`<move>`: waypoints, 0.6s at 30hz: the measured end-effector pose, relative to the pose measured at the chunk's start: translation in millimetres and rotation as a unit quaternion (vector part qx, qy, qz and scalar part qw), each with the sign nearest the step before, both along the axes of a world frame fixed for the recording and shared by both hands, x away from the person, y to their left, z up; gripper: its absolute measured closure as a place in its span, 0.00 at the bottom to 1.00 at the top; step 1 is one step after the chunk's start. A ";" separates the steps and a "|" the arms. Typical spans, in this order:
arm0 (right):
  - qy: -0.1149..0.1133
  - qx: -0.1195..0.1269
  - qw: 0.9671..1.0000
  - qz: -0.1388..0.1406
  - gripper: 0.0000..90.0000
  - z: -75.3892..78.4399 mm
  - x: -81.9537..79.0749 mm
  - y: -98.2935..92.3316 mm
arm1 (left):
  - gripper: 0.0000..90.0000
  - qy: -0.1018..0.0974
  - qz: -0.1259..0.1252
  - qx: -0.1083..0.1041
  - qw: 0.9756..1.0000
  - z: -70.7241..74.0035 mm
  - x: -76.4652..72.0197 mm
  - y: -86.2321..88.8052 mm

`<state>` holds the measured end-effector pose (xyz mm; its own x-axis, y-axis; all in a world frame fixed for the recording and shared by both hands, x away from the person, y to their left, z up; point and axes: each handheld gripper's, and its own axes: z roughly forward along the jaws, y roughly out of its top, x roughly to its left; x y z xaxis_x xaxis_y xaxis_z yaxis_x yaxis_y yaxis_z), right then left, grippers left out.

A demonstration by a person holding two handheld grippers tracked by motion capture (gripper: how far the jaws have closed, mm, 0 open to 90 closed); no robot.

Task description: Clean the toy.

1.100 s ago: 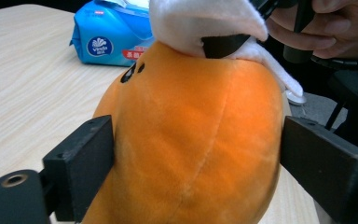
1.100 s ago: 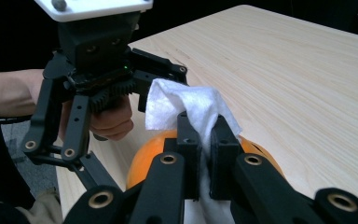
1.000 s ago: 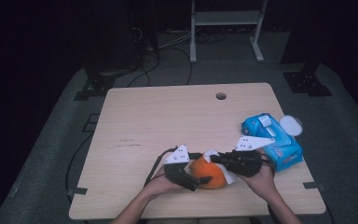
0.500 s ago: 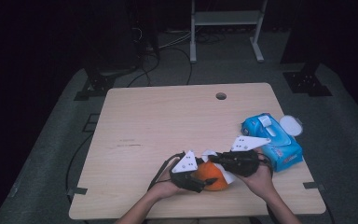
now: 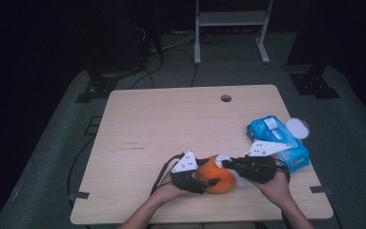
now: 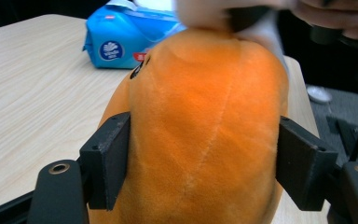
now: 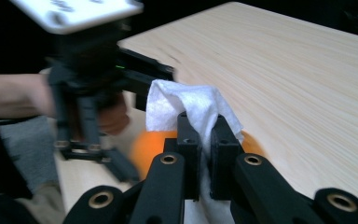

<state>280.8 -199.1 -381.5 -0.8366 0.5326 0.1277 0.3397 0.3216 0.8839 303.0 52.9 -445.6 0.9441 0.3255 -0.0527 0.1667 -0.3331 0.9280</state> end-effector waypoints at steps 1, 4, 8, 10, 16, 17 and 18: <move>-0.001 -0.001 1.000 0.005 0.94 0.7 -0.5 1.5 | 0.30 0.003 -0.001 0.001 1.000 0.5 0.6 0.7; -0.006 -0.009 1.000 -0.003 0.94 -1.2 3.2 -0.4 | 0.32 0.004 0.002 -0.003 1.000 0.7 1.0 2.3; 0.018 0.004 0.999 -0.037 0.94 -10.3 15.8 -21.0 | 0.31 0.027 0.018 -0.020 0.999 -0.2 6.2 8.2; 0.027 0.000 0.998 -0.049 0.94 -16.0 18.5 -27.6 | 0.31 0.048 0.031 -0.035 0.998 -1.1 10.8 13.2; 0.024 0.001 0.999 -0.036 0.94 -15.0 15.2 -16.8 | 0.30 0.084 0.054 -0.059 0.993 -4.2 18.4 20.8; 0.019 -0.001 0.999 -0.031 0.94 -13.2 13.3 -12.4 | 0.30 0.088 0.058 -0.060 0.993 -4.2 18.9 20.9; 0.011 -0.002 1.000 -0.021 0.94 -10.2 9.6 -4.6 | 0.30 0.094 0.065 -0.065 0.991 -4.7 19.7 20.2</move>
